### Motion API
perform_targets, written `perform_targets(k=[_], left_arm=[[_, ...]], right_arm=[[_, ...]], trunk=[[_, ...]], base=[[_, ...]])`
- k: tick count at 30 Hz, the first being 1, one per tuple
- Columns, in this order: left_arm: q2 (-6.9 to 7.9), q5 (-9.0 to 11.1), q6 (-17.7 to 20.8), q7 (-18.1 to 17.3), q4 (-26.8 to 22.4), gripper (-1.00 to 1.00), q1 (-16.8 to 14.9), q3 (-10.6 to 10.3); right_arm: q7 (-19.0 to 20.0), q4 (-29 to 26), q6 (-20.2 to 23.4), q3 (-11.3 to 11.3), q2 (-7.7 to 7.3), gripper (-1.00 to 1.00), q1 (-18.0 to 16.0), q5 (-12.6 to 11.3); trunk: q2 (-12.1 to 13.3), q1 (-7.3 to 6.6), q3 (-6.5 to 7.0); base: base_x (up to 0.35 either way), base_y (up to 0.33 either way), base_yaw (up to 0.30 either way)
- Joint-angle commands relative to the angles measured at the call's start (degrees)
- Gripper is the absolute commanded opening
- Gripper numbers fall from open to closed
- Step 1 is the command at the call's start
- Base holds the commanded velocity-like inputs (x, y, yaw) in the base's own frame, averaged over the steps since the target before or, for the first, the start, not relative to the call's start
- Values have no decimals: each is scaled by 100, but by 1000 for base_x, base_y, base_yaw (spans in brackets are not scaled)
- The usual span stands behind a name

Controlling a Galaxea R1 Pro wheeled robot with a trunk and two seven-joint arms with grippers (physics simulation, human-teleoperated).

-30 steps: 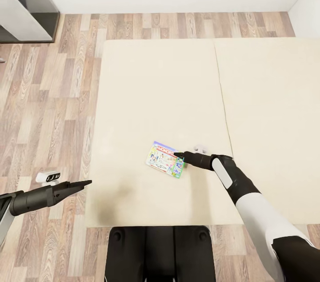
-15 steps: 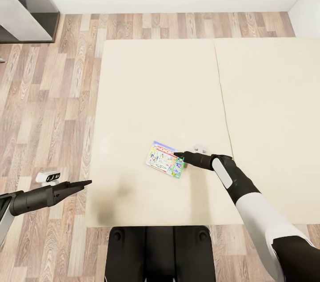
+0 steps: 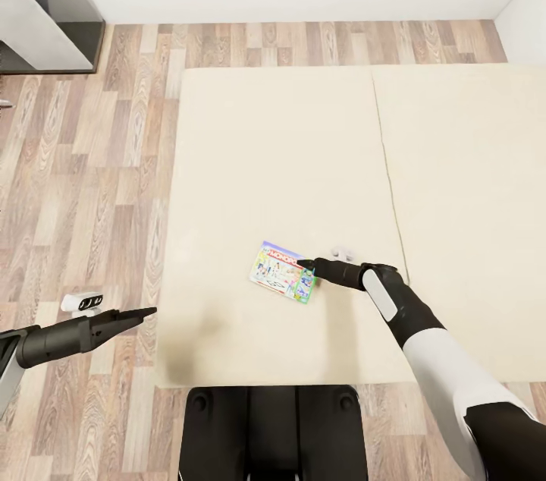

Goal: Put all the toys in the child's room - the three board games (two on the bed and one on the table), the two jigsaw puzzles on the table, and the tennis ball on the table - inside the toy box on the table in the child's room.

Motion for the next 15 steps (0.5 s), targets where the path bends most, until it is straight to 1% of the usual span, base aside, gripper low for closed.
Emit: perform_targets(k=[1, 6, 15], left_arm=[[2, -1, 61, -21, 0, 100, -2, -2], [2, -1, 61, -21, 0, 100, -2, -2], [2, -1, 61, -21, 0, 100, -2, -2]], right_arm=[[3, -5, 20, 13, -7, 100, -2, -11], [8, -6, 28, 13, -23, 100, -2, -21], [6, -6, 27, 13, -14, 100, -2, -15]], trunk=[[-9, 3, -6], [-9, 3, -6], [-9, 3, -6]], base=[[0, 168, 0], [0, 95, 0], [0, 12, 0]])
